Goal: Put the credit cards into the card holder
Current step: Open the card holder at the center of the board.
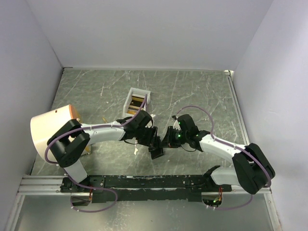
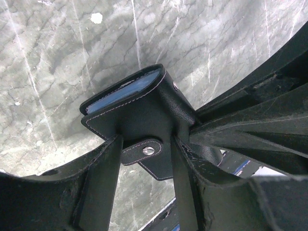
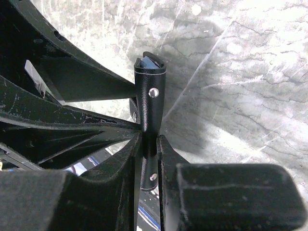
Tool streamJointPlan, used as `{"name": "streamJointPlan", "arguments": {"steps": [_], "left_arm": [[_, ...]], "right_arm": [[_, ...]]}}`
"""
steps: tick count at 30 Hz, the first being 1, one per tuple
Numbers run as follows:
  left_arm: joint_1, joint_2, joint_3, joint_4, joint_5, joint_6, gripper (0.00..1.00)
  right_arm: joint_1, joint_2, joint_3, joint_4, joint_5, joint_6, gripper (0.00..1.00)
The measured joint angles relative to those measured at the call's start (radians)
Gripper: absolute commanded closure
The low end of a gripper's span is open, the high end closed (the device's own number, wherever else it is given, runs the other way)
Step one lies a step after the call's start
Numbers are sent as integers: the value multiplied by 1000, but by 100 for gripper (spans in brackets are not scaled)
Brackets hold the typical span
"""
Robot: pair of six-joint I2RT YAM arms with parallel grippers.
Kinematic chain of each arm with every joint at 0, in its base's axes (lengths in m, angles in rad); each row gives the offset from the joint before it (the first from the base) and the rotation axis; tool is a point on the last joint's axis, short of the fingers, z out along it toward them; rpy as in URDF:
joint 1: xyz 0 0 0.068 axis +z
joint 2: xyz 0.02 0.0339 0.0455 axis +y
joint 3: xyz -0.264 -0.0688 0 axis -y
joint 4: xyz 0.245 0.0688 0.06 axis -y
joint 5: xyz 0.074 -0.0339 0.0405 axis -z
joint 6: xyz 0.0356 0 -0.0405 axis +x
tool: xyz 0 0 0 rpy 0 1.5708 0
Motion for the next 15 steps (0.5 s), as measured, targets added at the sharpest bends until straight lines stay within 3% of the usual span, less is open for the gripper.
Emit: {"name": "streamJointPlan", "arguments": {"steps": [15], "left_arm": [[-20, 1, 34, -97, -43, 1, 54]], "right_arm": [[1, 4, 12, -10, 0, -1, 84]]}}
